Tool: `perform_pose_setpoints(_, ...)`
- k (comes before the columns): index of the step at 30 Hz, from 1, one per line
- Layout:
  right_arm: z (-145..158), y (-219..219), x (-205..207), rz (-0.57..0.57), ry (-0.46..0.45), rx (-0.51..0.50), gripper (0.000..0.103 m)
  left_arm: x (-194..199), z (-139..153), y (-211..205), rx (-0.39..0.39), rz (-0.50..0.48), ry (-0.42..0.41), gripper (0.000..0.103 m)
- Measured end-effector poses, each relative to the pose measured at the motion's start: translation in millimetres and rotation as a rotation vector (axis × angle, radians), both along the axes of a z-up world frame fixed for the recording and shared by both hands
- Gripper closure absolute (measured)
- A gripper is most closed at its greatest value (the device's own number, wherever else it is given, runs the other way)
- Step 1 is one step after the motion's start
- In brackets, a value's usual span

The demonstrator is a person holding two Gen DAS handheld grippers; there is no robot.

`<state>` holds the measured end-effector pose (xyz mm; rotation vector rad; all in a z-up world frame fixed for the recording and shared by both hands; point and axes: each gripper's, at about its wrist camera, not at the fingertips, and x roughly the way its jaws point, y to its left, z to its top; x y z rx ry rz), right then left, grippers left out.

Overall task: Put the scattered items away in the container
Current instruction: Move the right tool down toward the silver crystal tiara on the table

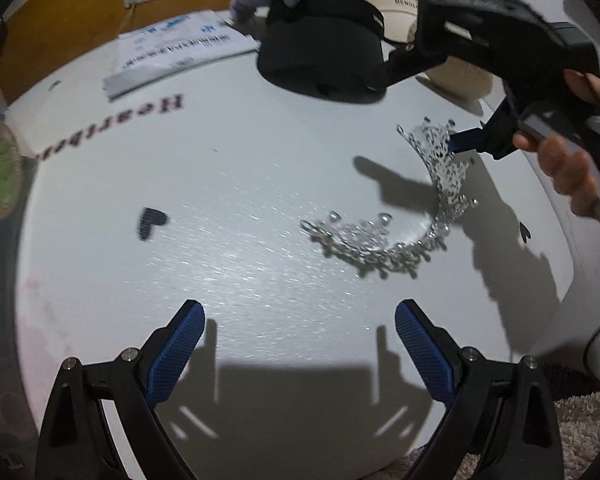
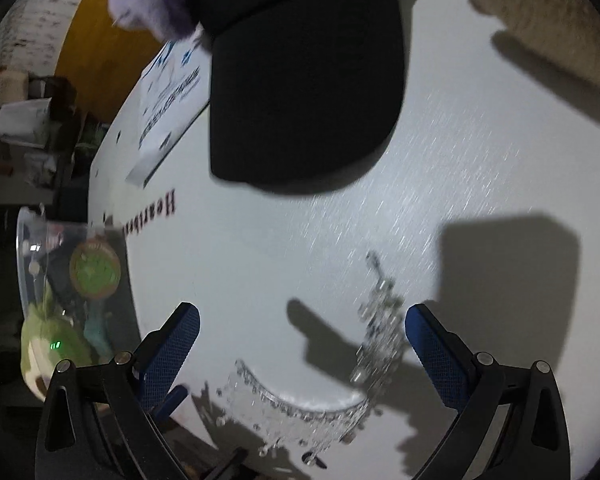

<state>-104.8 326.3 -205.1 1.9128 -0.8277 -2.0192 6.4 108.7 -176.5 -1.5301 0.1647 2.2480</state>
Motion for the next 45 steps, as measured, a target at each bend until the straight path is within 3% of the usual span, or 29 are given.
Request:
perform_pose_setpoints(14, 1.9, -35.7, 49.9, 0.060, -0.072, -0.158, 0.000, -28.2, 4.4, -24.8, 0.040, 0.136, -0.002, 0.006)
perform_pose_setpoints(18, 3.7, -51.0, 55.4, 0.089, -0.071, -0.158, 0.000, -33.2, 8.1, -36.8, 0.045, 0.170, 0.007, 0.006)
perform_pose_setpoints(24, 7.6, -35.5, 59.0, 0.000, -0.067, -0.161, 0.000, -33.0, 26.1, -57.8, 0.043, 0.183, 0.061, 0.006)
perform_pose_setpoints(28, 10.7, -21.9, 58.6, -0.075, -0.066, -0.170, 0.000, -54.4, 33.7, -69.9, -0.005, 0.198, 0.122, 0.006)
perform_pose_setpoints(37, 5.8, -23.3, 55.4, -0.103, -0.093, -0.147, 0.000, -99.3, 6.6, -56.4, -0.078, 0.098, 0.100, 0.006)
perform_pose_setpoints(42, 2.1, -30.6, 44.4, -0.107, -0.093, -0.125, 0.000, -76.5, -1.5, -42.4, -0.091, 0.010, 0.078, 0.006)
perform_pose_setpoints(45, 3.9, -37.0, 33.5, -0.084, -0.066, -0.118, 0.000, -58.2, -1.9, -44.9, -0.052, 0.000, 0.043, 0.006)
